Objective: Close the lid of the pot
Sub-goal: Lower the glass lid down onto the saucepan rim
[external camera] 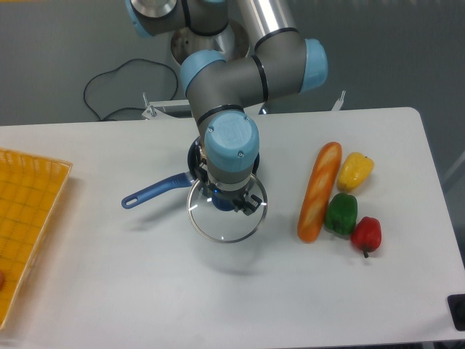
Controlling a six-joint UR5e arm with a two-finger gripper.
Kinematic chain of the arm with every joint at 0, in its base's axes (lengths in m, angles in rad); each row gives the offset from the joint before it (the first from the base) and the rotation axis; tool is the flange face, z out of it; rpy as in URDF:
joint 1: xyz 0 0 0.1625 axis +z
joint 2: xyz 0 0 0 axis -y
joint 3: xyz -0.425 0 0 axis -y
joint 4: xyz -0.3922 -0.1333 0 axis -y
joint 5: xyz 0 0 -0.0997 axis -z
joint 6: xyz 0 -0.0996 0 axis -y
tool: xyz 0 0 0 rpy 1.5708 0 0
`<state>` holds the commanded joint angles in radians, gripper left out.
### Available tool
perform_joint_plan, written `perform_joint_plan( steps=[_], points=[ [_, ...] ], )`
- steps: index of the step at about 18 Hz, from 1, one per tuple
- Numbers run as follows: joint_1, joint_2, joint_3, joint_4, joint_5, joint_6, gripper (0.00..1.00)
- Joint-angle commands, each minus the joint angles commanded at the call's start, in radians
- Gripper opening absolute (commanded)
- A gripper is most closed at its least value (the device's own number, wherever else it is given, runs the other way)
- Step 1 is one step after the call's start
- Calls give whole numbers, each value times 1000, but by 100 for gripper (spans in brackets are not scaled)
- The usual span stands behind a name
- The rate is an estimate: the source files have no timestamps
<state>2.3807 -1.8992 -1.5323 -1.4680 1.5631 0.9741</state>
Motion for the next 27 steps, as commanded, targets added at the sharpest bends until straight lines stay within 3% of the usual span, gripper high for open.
perform_joint_plan(
  steps=[18, 27],
  points=[
    [29, 158, -195, -11, 64, 89, 33],
    [26, 178, -204, -94, 97, 89, 33]
  ],
)
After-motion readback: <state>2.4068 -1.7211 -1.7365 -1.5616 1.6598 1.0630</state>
